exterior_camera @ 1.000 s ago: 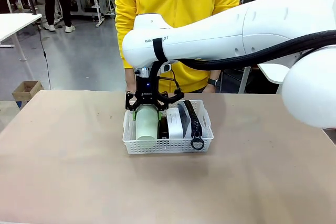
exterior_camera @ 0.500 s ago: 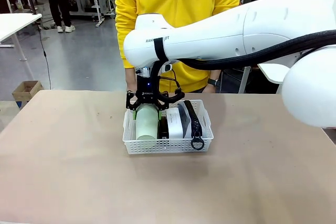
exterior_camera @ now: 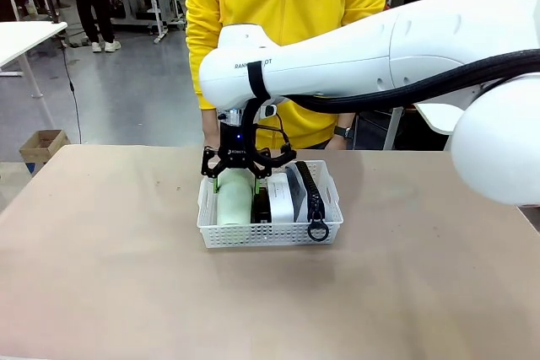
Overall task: Efficiently arrange items inside the basket to fit them all.
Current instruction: Pick up the Reusable plastic cup and place it inside the Organizing basket.
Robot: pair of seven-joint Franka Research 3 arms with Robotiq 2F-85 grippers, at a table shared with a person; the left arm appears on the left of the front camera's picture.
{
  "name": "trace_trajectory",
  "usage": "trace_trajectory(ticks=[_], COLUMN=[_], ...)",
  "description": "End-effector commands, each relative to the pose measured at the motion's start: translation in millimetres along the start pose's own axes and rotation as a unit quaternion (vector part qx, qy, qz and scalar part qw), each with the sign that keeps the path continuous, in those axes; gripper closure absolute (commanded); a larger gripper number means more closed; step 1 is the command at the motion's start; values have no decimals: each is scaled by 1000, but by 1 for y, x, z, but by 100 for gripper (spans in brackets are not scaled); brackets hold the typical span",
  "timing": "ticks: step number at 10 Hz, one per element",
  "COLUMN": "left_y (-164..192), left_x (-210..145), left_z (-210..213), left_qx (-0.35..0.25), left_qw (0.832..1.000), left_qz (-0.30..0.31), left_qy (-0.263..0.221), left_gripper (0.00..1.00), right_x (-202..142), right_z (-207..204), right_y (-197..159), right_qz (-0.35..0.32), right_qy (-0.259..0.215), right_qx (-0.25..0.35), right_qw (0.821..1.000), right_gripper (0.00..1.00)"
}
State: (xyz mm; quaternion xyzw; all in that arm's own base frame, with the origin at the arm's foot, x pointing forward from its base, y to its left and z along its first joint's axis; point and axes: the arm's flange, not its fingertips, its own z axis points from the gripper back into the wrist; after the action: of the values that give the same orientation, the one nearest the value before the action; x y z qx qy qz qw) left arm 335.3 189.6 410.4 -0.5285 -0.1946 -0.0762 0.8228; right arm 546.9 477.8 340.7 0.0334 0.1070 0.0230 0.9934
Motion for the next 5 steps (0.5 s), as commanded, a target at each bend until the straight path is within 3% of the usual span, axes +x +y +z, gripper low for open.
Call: trace_trajectory(ticks=[1, 3, 5], left_y=[-3, -3, -3], left_x=[0, 0, 0], left_z=[-2, -2, -2], left_qx=[-3, -3, -3], left_qw=[1000, 1000, 1000], left_qz=[5, 5, 5], left_qy=[-12, -12, -12], left_gripper=[0, 0, 0], right_x=[5, -7, -52], right_z=[5, 22, 80], right_y=[6, -4, -59], right_qz=[-5, 11, 53], right_qy=[2, -11, -63], right_qx=[10, 20, 89], right_qw=[1000, 1000, 993], right_gripper=[0, 0, 0])
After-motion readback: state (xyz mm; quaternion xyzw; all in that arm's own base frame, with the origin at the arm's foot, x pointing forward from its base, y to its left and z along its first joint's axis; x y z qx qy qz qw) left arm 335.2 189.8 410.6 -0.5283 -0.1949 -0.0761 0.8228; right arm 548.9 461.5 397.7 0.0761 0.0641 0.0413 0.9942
